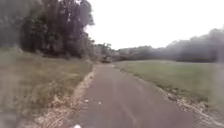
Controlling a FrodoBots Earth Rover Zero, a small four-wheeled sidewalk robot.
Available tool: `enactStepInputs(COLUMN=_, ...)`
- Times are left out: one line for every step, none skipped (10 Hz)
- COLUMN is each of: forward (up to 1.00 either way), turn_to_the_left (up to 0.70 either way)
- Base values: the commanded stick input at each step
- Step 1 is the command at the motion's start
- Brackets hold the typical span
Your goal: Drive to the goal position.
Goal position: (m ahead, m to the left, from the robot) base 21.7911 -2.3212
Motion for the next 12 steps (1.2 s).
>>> enactStepInputs(forward=0.70, turn_to_the_left=0.00)
enactStepInputs(forward=0.70, turn_to_the_left=0.00)
enactStepInputs(forward=0.70, turn_to_the_left=0.00)
enactStepInputs(forward=0.70, turn_to_the_left=0.00)
enactStepInputs(forward=0.70, turn_to_the_left=0.00)
enactStepInputs(forward=0.70, turn_to_the_left=0.00)
enactStepInputs(forward=0.70, turn_to_the_left=0.00)
enactStepInputs(forward=0.70, turn_to_the_left=0.00)
enactStepInputs(forward=0.70, turn_to_the_left=0.00)
enactStepInputs(forward=0.70, turn_to_the_left=0.00)
enactStepInputs(forward=0.70, turn_to_the_left=0.00)
enactStepInputs(forward=0.70, turn_to_the_left=0.00)
